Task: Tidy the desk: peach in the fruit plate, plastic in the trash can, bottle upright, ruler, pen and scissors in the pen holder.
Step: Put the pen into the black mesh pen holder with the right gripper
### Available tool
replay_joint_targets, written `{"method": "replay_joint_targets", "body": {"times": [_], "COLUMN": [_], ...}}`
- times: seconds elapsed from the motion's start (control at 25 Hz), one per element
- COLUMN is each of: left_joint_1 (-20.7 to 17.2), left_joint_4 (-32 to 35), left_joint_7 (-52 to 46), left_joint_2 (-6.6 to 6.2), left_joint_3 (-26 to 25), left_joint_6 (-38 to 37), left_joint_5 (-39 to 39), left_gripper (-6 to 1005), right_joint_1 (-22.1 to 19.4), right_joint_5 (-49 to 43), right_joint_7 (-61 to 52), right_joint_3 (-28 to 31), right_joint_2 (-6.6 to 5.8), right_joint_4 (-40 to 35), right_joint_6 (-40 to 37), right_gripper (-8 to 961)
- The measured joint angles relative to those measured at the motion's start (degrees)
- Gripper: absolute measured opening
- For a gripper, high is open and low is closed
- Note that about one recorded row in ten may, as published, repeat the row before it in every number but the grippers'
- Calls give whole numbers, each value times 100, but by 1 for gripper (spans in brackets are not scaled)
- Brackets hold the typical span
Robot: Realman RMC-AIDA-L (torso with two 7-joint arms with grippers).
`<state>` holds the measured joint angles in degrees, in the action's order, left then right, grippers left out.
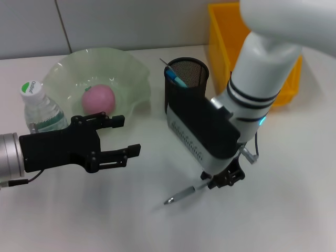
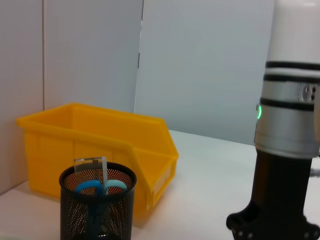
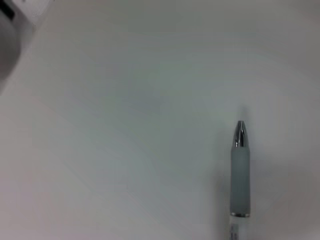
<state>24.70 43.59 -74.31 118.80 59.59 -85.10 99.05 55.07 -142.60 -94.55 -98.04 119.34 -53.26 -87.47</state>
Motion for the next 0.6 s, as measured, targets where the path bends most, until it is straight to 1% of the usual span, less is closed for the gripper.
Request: {"method": "replay_joint_targets", "body": {"times": [0.04,0.08,0.2,0.24,0.28,0.4,0.44,0.48,0.6], "left_joint_1": [5,5,17,18,18,20,-1,-1,-32], "left_joint_4": [7,7,14,16,16,18,22,22,45], "left_joint_7": [-13,-13,-19,-20,-20,-13,26,26,60], "left_joint_2": [-3,-3,-5,-6,-6,-18,-30,-30,-44], "left_joint_3": [0,0,0,0,0,0,-9,-9,-55], "left_joint_6": [-14,-14,-21,-28,-28,-38,-47,-47,-55], "left_joint_5": [0,0,-16,-59,-59,-213,-378,-378,-540], "left_gripper": [786,786,786,786,786,786,786,786,786], "right_joint_1": [-41,-41,-144,-207,-207,-322,-410,-410,-571], "right_joint_5": [-8,-8,-26,-49,-49,-99,-104,-104,-75], "right_joint_7": [0,0,0,0,0,0,0,0,0], "right_joint_3": [242,242,663,908,908,1379,1687,1687,2146], "right_joint_2": [-7,-7,-20,-29,-29,-35,-35,-35,-30], "right_joint_4": [-222,-222,-589,-743,-743,-920,-984,-984,-1086], "right_joint_6": [-176,-176,-400,-457,-457,-469,-460,-460,-425], "right_gripper": [155,154,154,154,154,154,154,154,155]}}
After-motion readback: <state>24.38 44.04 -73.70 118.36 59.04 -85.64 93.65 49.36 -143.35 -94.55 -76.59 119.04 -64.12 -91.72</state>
